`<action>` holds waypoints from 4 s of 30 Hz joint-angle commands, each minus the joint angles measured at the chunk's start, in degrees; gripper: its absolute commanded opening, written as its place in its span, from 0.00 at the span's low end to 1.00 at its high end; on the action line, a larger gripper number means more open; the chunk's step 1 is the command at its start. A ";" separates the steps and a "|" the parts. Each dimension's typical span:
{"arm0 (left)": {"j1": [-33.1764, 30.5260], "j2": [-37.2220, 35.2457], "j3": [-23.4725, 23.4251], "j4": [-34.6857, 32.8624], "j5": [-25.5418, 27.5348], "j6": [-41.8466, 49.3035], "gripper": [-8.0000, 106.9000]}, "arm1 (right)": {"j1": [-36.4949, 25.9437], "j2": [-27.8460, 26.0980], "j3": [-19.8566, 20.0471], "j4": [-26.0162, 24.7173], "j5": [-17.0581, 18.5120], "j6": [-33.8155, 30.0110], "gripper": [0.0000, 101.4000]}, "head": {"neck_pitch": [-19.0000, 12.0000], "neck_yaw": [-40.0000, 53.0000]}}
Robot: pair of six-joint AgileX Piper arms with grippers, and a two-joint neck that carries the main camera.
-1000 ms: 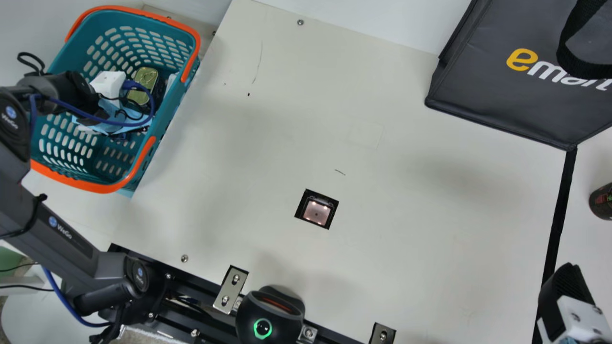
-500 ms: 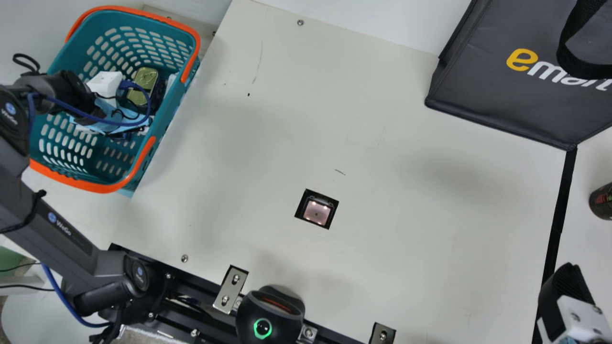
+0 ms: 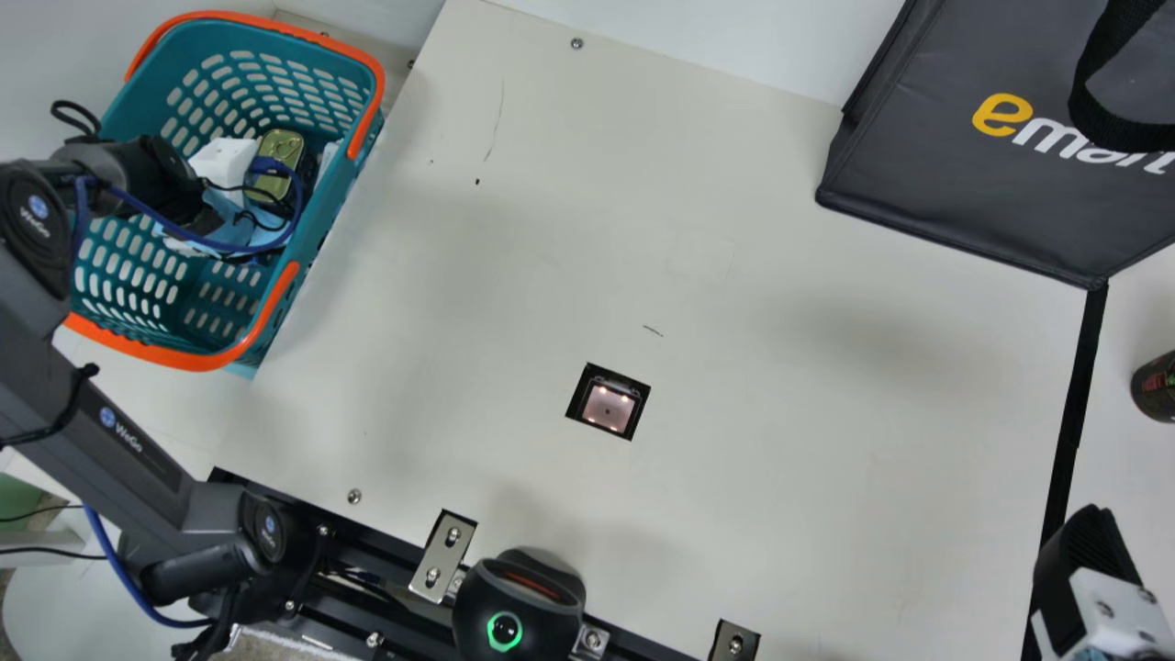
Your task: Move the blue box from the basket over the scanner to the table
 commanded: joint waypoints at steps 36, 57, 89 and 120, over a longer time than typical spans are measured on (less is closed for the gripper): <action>3.86 -0.03 -0.65 1.15 -4.21 -11.72 0.85 | 0.00 0.00 0.00 0.00 0.00 0.00 0.94 | -1.66 0.14; 5.02 3.48 -3.54 -0.38 -0.96 -12.45 0.85 | 0.00 0.00 0.00 0.00 0.00 0.00 0.94 | -1.66 0.14; 5.04 4.03 -3.85 -0.76 -0.08 -10.48 0.00 | 0.00 0.00 0.00 0.00 0.05 0.00 0.94 | -1.66 0.14; 4.94 -10.62 8.40 3.11 3.84 -15.35 0.00 | 0.00 0.00 0.00 0.00 0.05 0.00 0.94 | -1.66 0.14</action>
